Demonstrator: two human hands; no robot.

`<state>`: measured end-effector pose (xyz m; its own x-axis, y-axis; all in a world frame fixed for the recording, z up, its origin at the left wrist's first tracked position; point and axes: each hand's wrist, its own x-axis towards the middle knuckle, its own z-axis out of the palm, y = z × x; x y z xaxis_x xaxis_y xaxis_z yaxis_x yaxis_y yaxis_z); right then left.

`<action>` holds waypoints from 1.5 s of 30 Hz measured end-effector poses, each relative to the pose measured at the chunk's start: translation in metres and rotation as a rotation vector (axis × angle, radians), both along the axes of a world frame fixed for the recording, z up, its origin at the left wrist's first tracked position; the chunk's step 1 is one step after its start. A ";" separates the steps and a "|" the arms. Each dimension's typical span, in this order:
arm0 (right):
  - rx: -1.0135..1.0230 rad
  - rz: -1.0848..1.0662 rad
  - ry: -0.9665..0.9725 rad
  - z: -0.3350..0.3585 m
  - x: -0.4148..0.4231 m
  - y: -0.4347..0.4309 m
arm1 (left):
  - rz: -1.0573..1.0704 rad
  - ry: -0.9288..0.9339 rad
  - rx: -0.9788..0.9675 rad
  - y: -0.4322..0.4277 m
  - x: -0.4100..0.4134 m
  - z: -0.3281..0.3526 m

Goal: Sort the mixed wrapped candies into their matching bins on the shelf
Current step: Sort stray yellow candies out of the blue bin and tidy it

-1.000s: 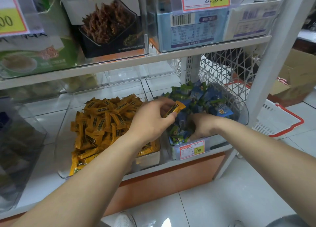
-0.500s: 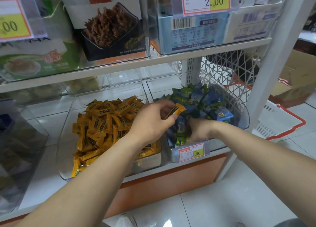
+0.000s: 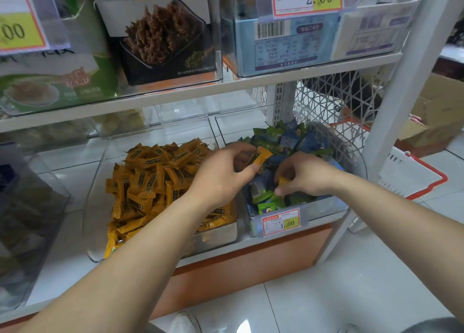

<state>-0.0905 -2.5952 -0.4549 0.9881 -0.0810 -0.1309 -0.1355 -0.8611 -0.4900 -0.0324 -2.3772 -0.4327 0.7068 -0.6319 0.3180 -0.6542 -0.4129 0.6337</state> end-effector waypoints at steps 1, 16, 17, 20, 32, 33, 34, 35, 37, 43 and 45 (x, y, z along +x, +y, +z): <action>0.017 -0.021 -0.048 0.003 -0.002 -0.002 | 0.008 -0.002 0.010 -0.001 0.000 0.000; 1.173 -0.122 -0.474 0.033 -0.008 0.038 | 0.025 0.410 -0.443 -0.005 -0.017 0.025; 1.179 -0.130 -0.485 0.031 -0.006 0.039 | 0.055 0.341 -0.417 0.000 -0.013 0.026; 0.790 -0.153 -0.498 0.018 0.005 0.035 | 0.189 0.062 -0.242 0.025 0.006 0.023; -0.105 0.036 -0.035 -0.007 0.015 0.022 | 0.169 -0.358 0.303 0.033 0.016 0.012; -0.156 -0.007 -0.052 0.000 0.013 0.015 | 0.103 -0.327 0.344 0.027 0.013 0.010; -0.249 -0.051 -0.041 0.006 0.010 0.009 | 0.038 -0.294 0.373 0.023 0.011 0.005; -0.377 -0.086 -0.022 0.010 0.006 0.004 | -0.014 -0.270 0.391 0.021 0.011 0.001; -0.560 -0.099 -0.071 0.010 0.004 0.005 | -0.055 -0.217 0.403 0.021 0.017 -0.004; -0.199 0.061 0.050 -0.010 0.017 0.042 | -0.089 -0.128 0.287 0.025 0.026 -0.012; -0.205 0.056 0.099 -0.017 0.021 0.040 | -0.096 -0.112 0.271 0.026 0.026 -0.012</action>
